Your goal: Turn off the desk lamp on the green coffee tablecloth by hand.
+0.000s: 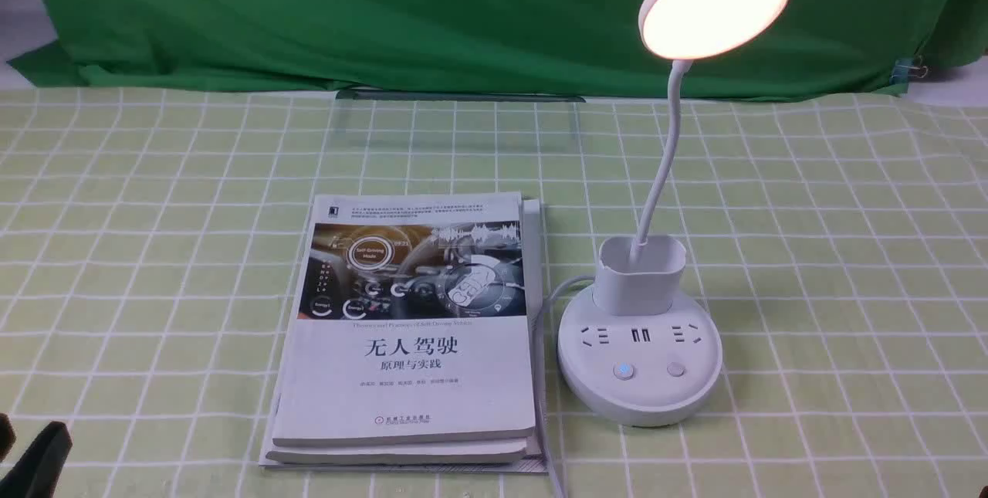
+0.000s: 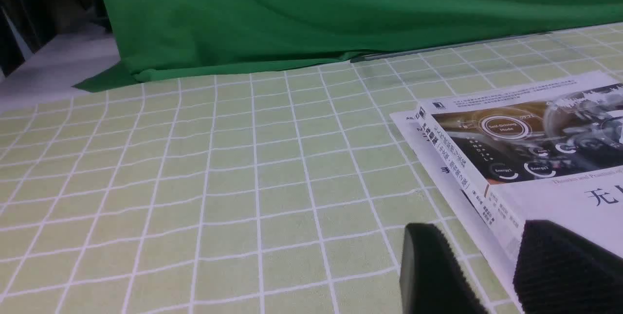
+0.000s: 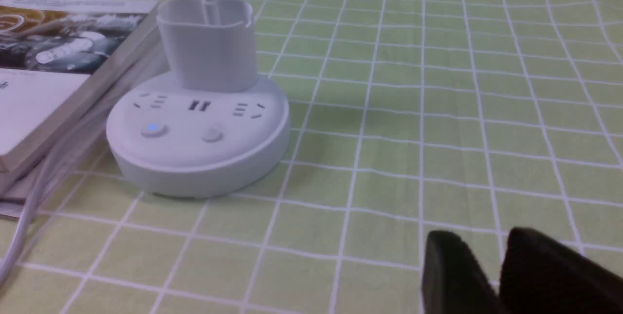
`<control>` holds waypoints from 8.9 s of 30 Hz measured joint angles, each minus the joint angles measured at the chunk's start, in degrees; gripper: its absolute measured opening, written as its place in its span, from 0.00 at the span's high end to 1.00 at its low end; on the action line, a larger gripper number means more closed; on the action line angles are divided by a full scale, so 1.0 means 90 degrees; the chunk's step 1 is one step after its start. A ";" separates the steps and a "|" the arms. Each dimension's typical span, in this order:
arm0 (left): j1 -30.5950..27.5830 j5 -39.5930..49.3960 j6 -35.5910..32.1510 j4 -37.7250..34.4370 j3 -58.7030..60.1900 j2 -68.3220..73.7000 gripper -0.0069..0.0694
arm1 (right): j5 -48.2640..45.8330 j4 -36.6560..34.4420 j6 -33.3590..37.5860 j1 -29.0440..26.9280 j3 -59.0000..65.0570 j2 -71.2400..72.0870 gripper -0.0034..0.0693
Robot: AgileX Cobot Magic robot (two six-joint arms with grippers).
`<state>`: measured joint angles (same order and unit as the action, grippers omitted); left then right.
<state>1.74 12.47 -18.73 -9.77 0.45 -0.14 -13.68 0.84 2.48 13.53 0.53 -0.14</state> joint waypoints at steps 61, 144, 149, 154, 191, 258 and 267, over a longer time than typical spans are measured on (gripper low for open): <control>0.0000 0.0000 0.0000 0.0000 0.0000 0.0000 0.59 | 0.0044 -0.0182 -0.2494 0.0289 -0.1601 -0.1405 0.89; 0.0000 0.0000 0.0000 0.0000 0.0000 0.0000 0.59 | -0.1720 -0.0413 -0.0525 0.1615 -0.6919 -1.1161 0.89; 0.0000 0.0000 0.0000 0.0000 0.0000 0.0000 0.59 | -0.1573 -0.0433 -0.0525 0.1607 -0.6953 -1.1399 0.89; 0.0000 0.0000 0.0000 0.0000 0.0000 0.0000 0.59 | -0.1598 -0.0433 -0.0497 0.1607 -0.7005 -1.1444 0.89; 0.0000 0.0000 0.0000 0.0000 0.0000 0.0000 0.59 | -0.1832 -0.0485 -0.0373 0.1627 -0.6792 -1.0963 0.89; 0.0000 0.0000 0.0000 0.0000 0.0000 0.0000 0.59 | -0.2201 -0.0571 -0.0024 0.1720 -0.5619 -0.8067 0.89; 0.0000 0.0000 0.0000 0.0000 0.0000 0.0000 0.59 | -0.3135 -0.0571 -0.0016 0.1720 -0.5034 -0.6150 0.88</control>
<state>1.74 12.47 -18.73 -9.77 0.45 -0.14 -41.89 -4.30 2.33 29.01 -44.78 -55.49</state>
